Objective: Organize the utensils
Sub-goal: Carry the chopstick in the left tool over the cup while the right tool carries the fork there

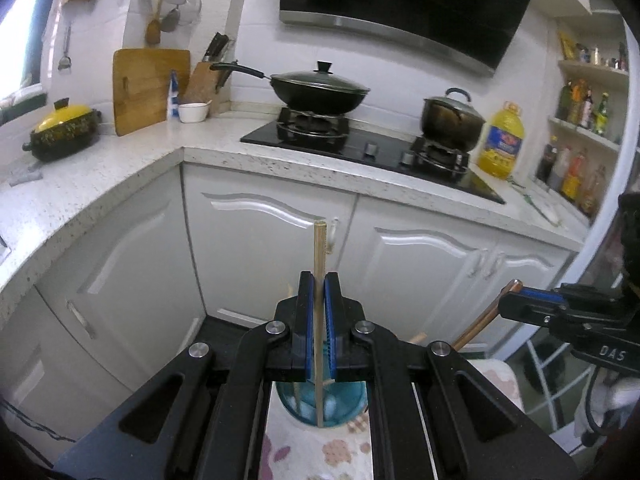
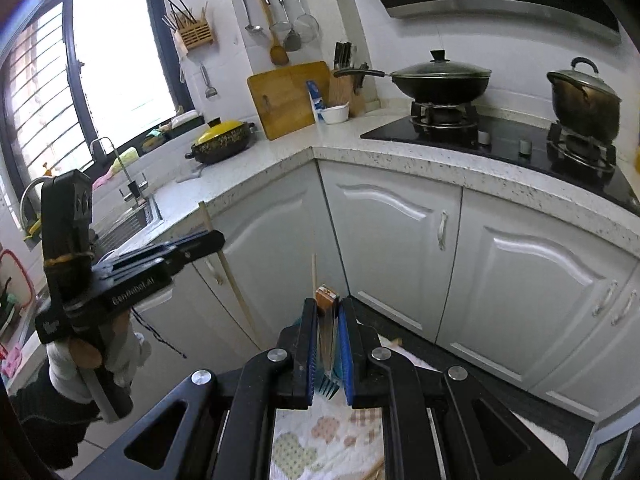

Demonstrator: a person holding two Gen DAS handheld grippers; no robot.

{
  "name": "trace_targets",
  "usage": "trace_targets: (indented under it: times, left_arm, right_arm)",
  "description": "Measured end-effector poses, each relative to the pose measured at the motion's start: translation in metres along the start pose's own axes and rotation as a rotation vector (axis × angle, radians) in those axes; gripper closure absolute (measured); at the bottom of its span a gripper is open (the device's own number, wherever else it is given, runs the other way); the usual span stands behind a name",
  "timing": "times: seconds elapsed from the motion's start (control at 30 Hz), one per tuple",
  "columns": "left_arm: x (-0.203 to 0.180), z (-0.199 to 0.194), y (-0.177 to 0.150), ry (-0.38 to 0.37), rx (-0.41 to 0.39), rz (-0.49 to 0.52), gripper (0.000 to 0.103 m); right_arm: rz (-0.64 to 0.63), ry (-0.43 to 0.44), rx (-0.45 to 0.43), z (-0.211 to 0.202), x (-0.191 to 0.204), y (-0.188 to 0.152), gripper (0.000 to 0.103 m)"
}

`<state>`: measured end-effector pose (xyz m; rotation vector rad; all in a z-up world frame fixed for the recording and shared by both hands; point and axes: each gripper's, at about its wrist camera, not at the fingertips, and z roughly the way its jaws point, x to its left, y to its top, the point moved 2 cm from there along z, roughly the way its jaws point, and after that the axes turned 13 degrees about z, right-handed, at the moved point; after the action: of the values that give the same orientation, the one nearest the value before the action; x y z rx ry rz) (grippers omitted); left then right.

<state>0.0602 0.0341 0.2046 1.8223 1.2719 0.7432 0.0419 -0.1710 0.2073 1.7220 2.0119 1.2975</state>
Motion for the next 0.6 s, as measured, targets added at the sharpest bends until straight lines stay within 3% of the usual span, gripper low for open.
trace_targets:
  times: [0.6]
  left_arm:
    - [0.004, 0.054, -0.013, 0.044, 0.057, -0.026, 0.099]
  right_arm:
    - [0.018, -0.029, 0.054, 0.063, -0.016, 0.010, 0.093]
